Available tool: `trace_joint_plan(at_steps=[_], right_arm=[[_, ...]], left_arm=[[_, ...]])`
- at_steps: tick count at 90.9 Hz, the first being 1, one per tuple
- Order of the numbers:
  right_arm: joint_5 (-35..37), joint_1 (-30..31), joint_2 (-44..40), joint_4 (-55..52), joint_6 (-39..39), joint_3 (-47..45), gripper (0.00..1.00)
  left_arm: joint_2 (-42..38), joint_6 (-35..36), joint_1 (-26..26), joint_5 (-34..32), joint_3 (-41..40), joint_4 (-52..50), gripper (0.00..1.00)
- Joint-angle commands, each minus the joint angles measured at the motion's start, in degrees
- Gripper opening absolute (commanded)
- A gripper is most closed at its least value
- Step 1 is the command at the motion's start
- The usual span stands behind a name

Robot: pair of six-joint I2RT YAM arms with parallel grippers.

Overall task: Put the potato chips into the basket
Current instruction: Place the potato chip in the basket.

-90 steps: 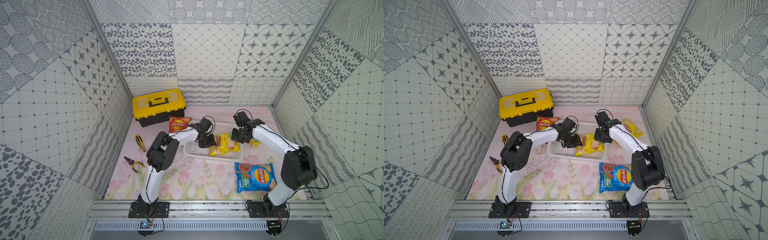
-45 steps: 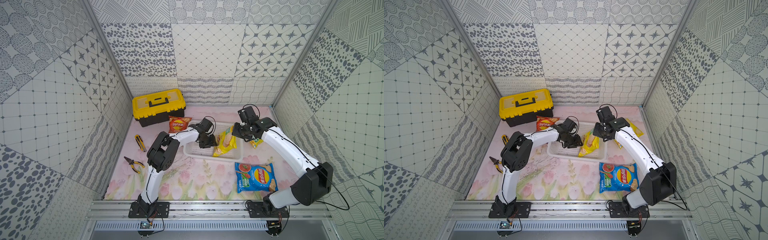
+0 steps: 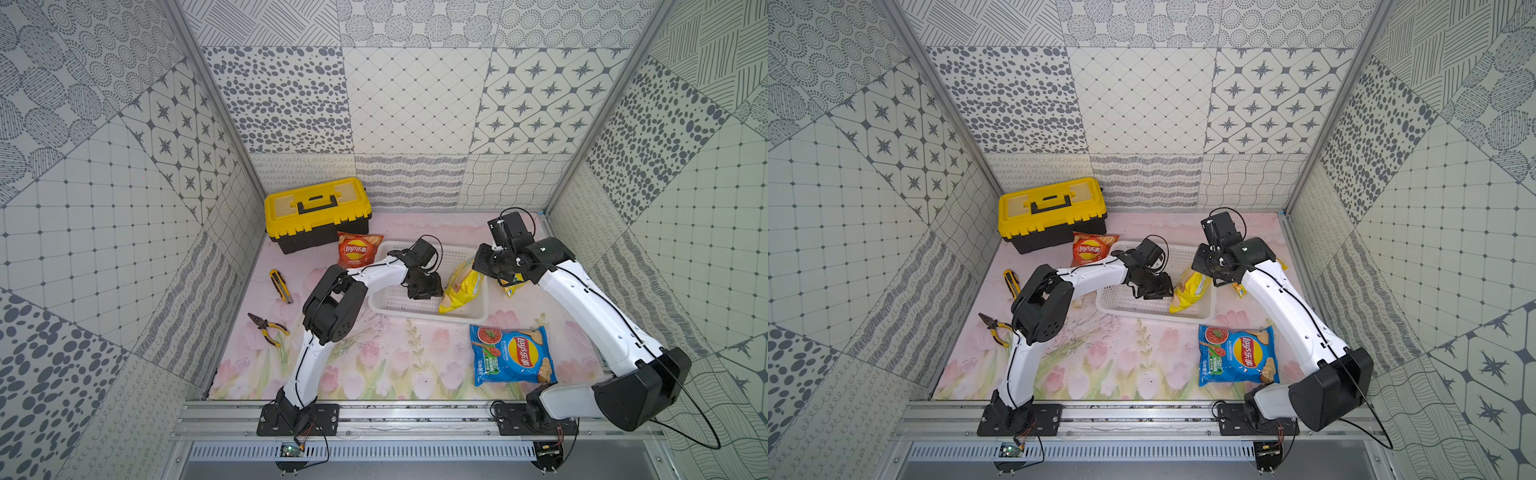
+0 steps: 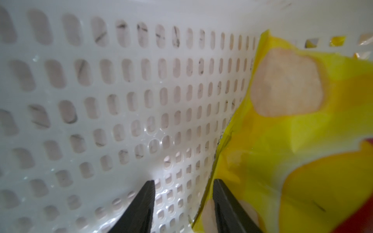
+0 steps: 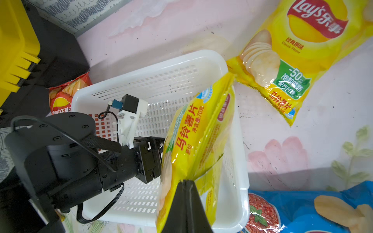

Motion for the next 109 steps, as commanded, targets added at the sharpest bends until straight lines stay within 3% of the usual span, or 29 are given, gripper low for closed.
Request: trace_joint_plan(at_steps=[1, 25, 57, 84, 109], right_arm=[[2.41, -0.58, -0.76, 0.43, -0.09, -0.63, 0.0], [1.99, -4.49, 2.74, 1.02, -0.48, -1.56, 0.0], [0.59, -4.63, 6.75, 2.08, -1.03, 4.84, 0.0], [-0.44, -4.63, 2.79, 2.71, 1.04, 5.74, 0.0], [-0.95, -4.52, -4.6, 2.59, 2.99, 0.54, 0.0]], left_arm=[[2.34, -0.17, -1.83, 1.01, 2.82, -5.18, 0.51], [2.36, 0.05, -2.73, 1.4, 3.16, -5.1, 0.5], [1.03, 0.09, -3.19, 3.16, 2.43, -2.74, 0.44], [2.24, -0.08, -3.42, 4.95, 5.28, -3.18, 0.45], [3.56, -0.08, -4.11, 6.0, 5.74, -3.12, 0.46]])
